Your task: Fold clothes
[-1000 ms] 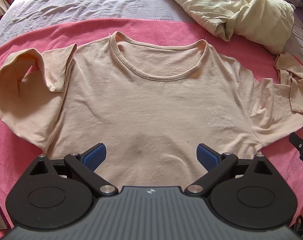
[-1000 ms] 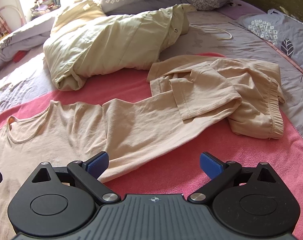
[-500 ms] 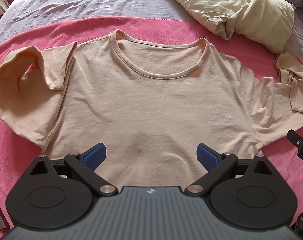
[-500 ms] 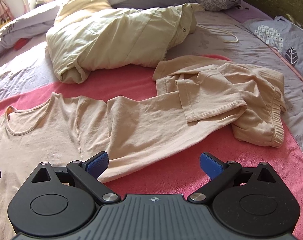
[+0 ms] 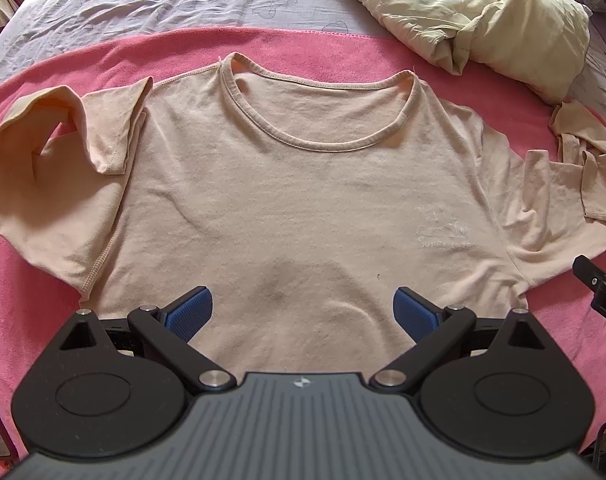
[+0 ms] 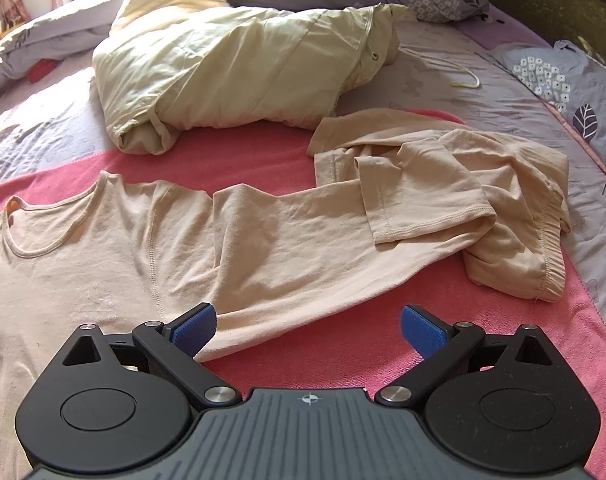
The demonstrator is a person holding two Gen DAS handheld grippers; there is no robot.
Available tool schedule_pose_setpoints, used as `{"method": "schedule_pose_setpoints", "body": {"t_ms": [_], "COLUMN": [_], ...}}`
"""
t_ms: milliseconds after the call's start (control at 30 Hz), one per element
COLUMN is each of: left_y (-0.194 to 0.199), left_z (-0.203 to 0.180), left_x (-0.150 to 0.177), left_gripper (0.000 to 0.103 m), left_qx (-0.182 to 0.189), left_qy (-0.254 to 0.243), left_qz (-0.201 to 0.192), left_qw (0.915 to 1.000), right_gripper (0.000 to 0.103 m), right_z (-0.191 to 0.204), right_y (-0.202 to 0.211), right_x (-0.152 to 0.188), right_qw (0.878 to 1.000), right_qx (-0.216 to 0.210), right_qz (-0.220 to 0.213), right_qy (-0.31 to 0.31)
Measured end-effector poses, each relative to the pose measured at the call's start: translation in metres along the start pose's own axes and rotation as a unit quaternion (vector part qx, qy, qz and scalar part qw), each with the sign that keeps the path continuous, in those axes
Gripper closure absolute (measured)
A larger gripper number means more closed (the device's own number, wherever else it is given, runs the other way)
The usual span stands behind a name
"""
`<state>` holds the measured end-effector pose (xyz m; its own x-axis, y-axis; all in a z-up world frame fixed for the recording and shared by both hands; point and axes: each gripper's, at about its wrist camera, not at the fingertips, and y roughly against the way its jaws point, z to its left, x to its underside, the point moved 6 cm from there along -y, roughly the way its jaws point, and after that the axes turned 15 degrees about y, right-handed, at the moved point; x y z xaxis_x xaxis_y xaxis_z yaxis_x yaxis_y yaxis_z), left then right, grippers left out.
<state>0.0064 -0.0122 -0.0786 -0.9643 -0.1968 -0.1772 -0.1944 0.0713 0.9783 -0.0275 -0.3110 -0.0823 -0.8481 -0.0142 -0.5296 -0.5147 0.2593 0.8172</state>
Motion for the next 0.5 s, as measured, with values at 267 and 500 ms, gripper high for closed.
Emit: {"method": "schedule_pose_setpoints", "body": {"t_ms": [267, 500], "left_y": [-0.005, -0.011], "left_z": [0.008, 0.012], "left_x": [0.0, 0.001], "left_gripper": [0.005, 0.005], "left_qx": [-0.014, -0.025], "left_qy": [-0.002, 0.001], "left_qz": [-0.001, 0.002], "left_qw": [0.9999, 0.9997], "right_gripper": [0.003, 0.003], "right_z": [-0.043, -0.043], "right_y": [-0.018, -0.027], "right_x": [-0.009, -0.029], "right_qw": [0.996, 0.993], "right_qx": [0.092, 0.105], "right_qz": [-0.008, -0.015], "right_qy": [0.007, 0.059]}}
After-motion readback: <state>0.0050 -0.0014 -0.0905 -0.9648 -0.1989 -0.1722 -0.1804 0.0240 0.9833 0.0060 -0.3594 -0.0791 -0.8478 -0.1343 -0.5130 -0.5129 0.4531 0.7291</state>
